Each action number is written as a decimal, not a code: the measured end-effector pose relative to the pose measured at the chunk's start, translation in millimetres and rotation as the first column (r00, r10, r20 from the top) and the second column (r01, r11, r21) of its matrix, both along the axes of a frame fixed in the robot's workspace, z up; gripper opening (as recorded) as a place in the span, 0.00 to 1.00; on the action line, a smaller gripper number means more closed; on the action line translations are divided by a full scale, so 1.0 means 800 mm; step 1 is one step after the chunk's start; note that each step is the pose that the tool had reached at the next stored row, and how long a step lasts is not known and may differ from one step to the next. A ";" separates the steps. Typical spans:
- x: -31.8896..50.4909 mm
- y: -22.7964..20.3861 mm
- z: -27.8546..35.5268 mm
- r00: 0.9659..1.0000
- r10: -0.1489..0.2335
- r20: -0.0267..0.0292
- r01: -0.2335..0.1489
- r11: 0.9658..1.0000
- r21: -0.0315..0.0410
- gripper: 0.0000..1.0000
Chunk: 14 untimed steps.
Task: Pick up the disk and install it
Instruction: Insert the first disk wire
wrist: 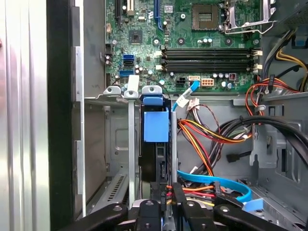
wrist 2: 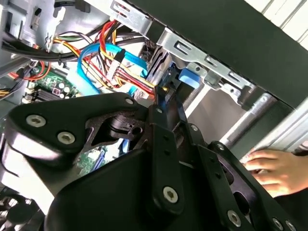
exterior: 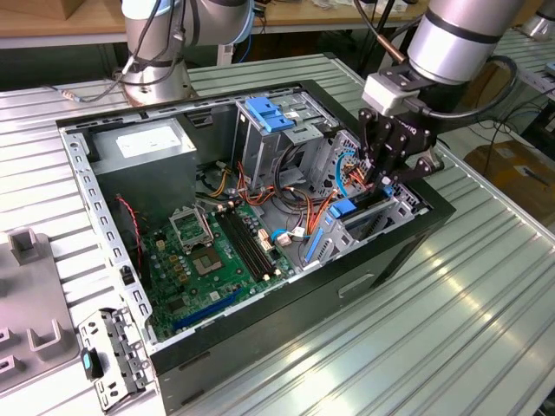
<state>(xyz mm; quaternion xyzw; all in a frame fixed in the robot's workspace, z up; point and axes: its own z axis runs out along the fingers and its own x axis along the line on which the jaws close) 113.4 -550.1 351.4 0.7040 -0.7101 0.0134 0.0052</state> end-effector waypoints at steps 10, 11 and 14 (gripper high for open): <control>0.000 0.0000 0.0020 1.000 0.000 0.000 0.000 1.000 0.000 0.11; 0.000 0.0000 0.0021 1.000 0.000 0.000 0.000 1.000 0.000 0.11; 0.000 0.0000 0.0021 1.000 0.000 0.000 0.000 1.000 0.000 0.11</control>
